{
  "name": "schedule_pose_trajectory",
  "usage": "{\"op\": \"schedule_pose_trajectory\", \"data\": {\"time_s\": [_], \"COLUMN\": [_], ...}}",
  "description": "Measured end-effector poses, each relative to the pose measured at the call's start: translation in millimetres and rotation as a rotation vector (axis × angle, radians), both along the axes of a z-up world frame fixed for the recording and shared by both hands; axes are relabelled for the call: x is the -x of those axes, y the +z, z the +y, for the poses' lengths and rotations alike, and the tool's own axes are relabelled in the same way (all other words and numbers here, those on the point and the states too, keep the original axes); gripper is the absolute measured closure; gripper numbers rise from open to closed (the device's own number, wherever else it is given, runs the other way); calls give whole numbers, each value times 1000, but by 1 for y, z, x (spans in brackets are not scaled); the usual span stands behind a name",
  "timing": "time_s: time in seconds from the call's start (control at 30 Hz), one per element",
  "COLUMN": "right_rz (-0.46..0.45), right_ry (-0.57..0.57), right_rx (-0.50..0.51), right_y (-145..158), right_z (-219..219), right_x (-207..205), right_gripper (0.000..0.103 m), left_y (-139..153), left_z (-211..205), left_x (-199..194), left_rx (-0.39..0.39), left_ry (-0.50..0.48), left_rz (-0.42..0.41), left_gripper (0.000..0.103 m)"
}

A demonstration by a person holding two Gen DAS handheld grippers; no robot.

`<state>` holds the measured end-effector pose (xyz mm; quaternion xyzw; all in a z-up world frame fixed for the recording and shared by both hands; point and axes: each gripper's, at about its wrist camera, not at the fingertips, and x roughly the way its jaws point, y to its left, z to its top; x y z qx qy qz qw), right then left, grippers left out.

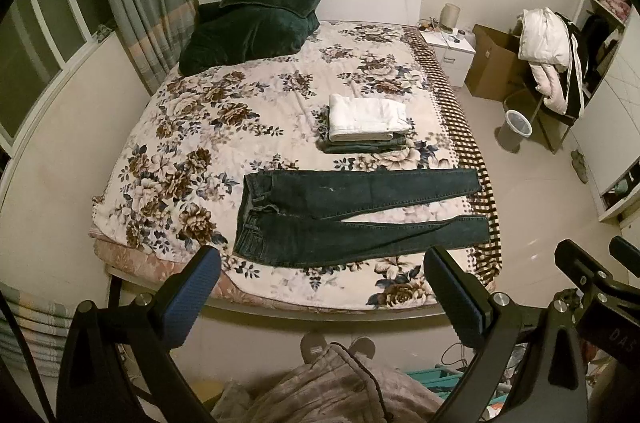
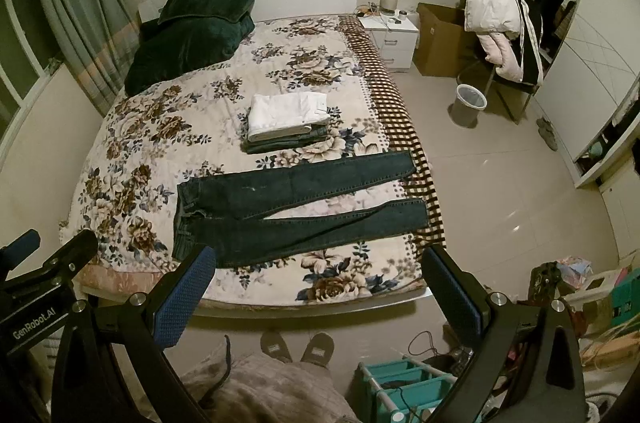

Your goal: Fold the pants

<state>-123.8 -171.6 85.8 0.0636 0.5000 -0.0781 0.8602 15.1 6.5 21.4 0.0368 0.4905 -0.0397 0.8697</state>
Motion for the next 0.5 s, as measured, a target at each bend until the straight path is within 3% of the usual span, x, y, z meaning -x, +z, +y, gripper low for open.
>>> {"op": "schedule_pose_trajectory", "data": {"time_s": [0.5], "right_rz": [-3], "right_ry": [-1], "right_rx": [5], "right_y": [1], "right_z": [0], "right_x": [-3], "right_gripper": [0], "left_y": [-1], "left_z": [0], "left_x": [-1], "left_rx": [2], "left_ry": [1], "left_rz": [-2], "left_gripper": [0]}}
